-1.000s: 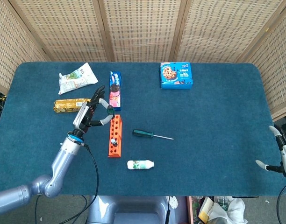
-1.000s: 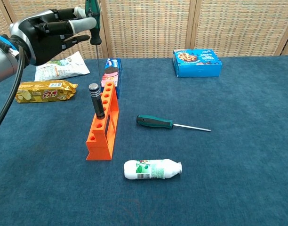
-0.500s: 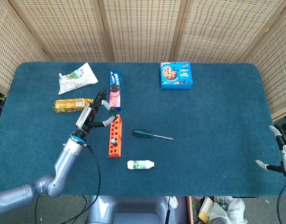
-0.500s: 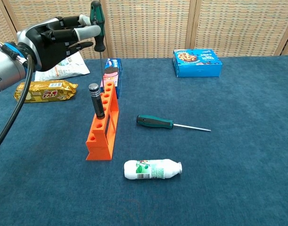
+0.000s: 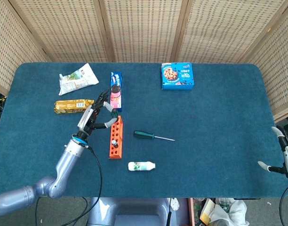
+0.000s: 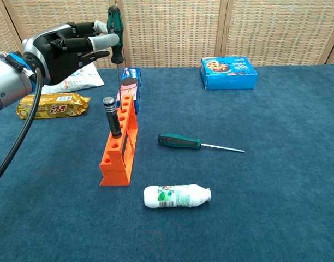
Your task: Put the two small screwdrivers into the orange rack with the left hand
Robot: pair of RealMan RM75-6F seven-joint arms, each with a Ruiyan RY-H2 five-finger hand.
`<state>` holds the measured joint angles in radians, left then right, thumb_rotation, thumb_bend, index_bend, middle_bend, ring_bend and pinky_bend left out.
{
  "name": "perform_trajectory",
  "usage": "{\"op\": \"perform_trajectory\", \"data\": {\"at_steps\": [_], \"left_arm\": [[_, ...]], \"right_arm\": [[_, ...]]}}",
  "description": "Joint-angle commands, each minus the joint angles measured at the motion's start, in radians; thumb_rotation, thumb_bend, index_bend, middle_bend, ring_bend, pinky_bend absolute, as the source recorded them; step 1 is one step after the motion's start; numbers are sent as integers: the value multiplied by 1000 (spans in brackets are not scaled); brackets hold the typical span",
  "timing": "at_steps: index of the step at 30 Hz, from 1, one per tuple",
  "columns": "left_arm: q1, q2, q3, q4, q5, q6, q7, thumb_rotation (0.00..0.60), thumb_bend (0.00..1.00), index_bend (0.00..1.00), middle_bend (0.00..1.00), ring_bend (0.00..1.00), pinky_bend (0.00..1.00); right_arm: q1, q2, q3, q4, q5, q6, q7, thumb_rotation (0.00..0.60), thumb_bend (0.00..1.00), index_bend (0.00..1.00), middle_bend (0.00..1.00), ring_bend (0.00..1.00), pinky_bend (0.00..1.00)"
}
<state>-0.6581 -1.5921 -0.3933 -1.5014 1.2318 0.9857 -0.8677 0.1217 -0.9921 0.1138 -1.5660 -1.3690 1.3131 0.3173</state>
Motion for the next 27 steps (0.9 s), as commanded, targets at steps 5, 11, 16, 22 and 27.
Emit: {"op": "perform_trajectory", "data": {"at_steps": [5, 11, 16, 22, 27], "left_arm": [[0, -1, 4, 7, -2, -4, -1, 600, 555, 664, 0, 0, 0], [-4, -9, 5, 19, 0, -3, 2, 600, 555, 664, 0, 0, 0], [-7, -15, 6, 27, -2, -5, 6, 600, 555, 664, 0, 0, 0], [-8, -34, 19, 50, 3, 5, 28, 600, 555, 665, 0, 0, 0], [-7, -55, 31, 75, 2, 7, 33, 600, 555, 666, 0, 0, 0]], "right_arm": [[0, 0, 0, 0, -1, 0, 2, 600, 0, 0, 0, 0, 0], [0, 1, 0, 0, -1, 0, 3, 600, 0, 0, 0, 0, 0], [0, 1, 0, 0, -1, -1, 4, 600, 0, 0, 0, 0, 0], [0, 2, 0, 0, -2, -1, 6, 600, 0, 0, 0, 0, 0], [0, 2, 0, 1, -2, -2, 7, 600, 0, 0, 0, 0, 0]]}}
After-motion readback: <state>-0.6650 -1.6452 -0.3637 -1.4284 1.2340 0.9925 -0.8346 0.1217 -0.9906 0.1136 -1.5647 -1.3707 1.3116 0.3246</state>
